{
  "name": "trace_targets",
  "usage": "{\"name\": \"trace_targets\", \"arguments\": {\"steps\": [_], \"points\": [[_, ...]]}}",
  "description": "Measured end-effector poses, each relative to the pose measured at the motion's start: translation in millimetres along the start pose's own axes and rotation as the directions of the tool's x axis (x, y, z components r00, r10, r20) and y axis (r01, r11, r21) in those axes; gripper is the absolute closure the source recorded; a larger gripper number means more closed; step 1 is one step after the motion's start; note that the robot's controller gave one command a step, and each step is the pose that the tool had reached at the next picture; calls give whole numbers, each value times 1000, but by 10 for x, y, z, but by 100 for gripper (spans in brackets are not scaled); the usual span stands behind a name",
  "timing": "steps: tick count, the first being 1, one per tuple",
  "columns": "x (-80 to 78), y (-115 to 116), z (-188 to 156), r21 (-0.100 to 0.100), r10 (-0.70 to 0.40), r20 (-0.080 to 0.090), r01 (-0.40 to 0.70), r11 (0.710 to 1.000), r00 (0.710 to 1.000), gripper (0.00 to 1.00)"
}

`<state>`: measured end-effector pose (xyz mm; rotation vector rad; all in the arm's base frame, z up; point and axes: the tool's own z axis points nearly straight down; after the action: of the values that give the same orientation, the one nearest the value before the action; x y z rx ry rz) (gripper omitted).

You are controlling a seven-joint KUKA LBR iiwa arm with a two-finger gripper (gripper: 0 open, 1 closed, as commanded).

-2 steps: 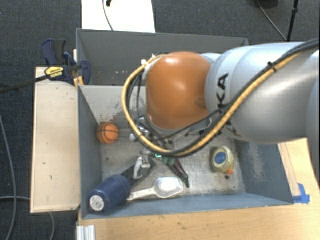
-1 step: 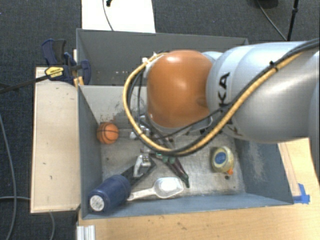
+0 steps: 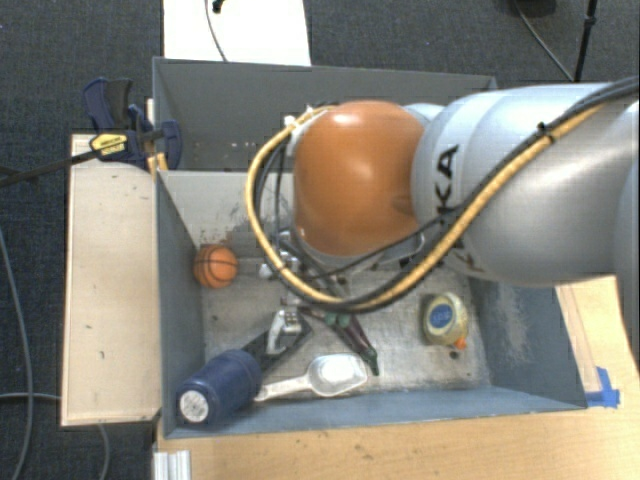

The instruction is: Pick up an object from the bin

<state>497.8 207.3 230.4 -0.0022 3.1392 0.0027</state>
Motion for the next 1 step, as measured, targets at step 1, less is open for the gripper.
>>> {"name": "trace_targets", "arguments": {"steps": [1], "points": [[-150, 194, 263, 2, -250, -9, 250, 968, 968, 0]]}}
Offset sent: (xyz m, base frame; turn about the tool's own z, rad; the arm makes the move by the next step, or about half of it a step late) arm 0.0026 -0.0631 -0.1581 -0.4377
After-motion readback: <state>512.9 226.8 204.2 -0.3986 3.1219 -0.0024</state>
